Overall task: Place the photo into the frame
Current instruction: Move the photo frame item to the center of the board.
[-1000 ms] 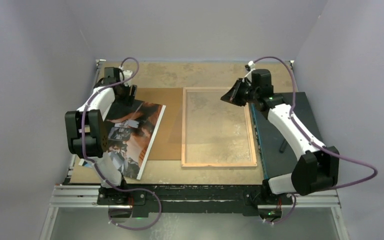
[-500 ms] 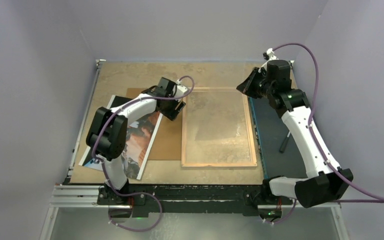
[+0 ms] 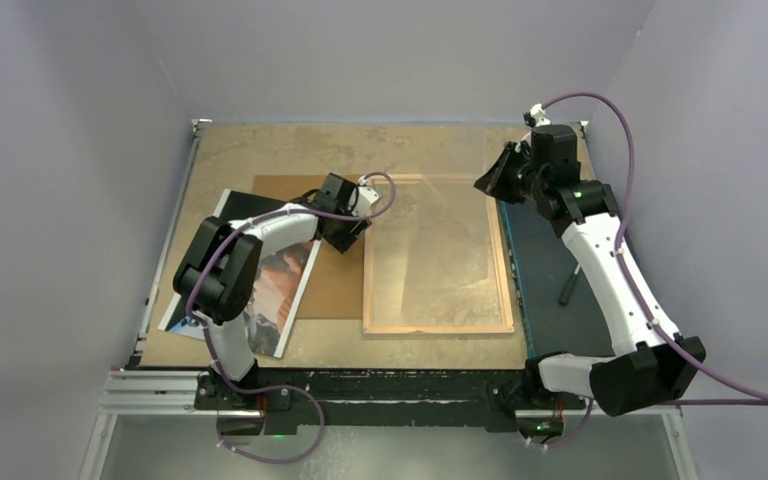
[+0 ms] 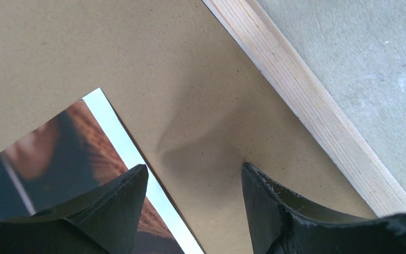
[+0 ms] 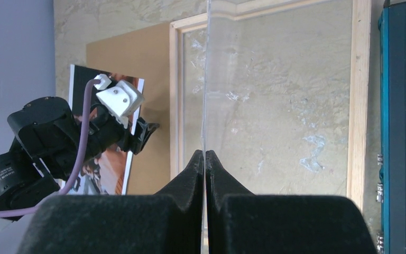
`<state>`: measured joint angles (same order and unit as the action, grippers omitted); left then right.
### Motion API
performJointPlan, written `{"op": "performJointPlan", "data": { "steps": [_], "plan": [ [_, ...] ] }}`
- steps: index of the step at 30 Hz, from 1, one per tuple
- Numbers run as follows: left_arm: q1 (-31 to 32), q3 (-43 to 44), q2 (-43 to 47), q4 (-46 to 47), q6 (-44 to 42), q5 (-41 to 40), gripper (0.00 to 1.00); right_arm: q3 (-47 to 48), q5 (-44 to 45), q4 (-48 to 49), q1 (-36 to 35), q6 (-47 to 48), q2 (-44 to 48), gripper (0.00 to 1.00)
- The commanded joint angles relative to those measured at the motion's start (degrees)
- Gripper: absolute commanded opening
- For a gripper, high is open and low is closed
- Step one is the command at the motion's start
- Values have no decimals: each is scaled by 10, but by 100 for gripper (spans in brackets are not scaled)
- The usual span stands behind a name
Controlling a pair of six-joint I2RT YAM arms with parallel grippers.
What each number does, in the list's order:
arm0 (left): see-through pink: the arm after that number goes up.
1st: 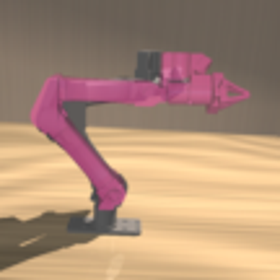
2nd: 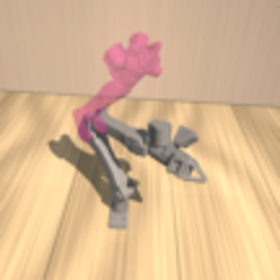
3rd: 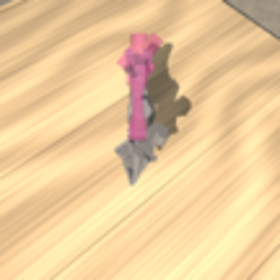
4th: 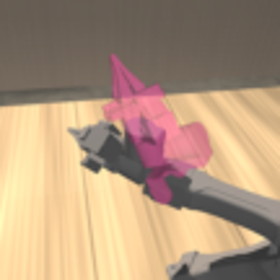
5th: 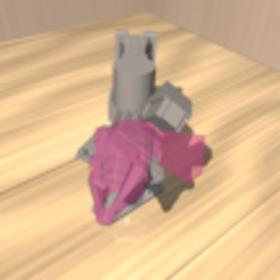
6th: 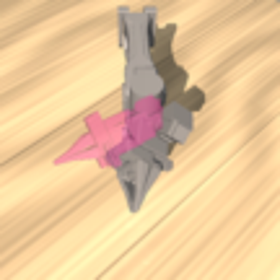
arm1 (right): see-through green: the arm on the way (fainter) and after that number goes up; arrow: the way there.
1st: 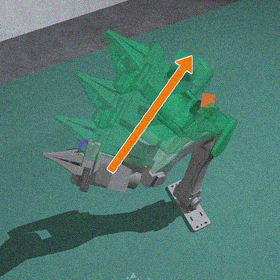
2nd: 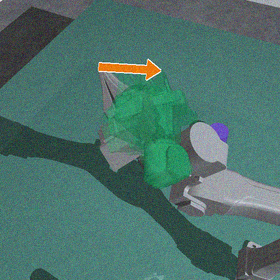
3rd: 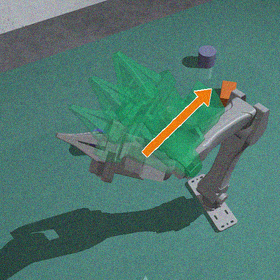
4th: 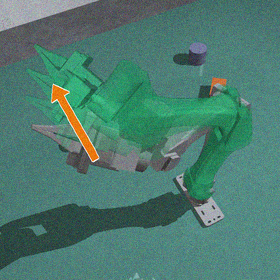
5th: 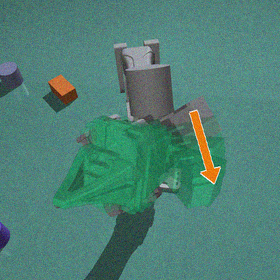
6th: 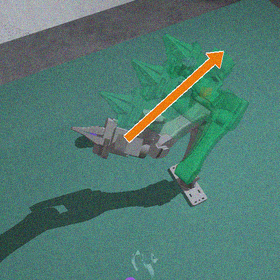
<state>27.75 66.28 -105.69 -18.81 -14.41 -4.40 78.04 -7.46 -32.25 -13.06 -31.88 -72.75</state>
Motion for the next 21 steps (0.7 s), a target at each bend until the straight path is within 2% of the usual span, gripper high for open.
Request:
{"op": "performJointPlan", "data": {
  "steps": [1,7,13,17,21],
  "plan": [
    [1,-50,-29,31,-48,-113,63,-24,-29,30,2,6,6,0],
    [-8,-112,9,44,-77,-141,63,-51,-28,55,2,5,9,0],
    [-15,-118,41,13,-86,-136,63,-54,-33,62,2,5,6,0],
    [-15,-92,62,-27,-71,-119,63,-61,-26,75,2,7,5,0],
    [-14,-5,73,-95,-23,-61,68,-68,-42,71,2,5,4,0]
  ]
}}
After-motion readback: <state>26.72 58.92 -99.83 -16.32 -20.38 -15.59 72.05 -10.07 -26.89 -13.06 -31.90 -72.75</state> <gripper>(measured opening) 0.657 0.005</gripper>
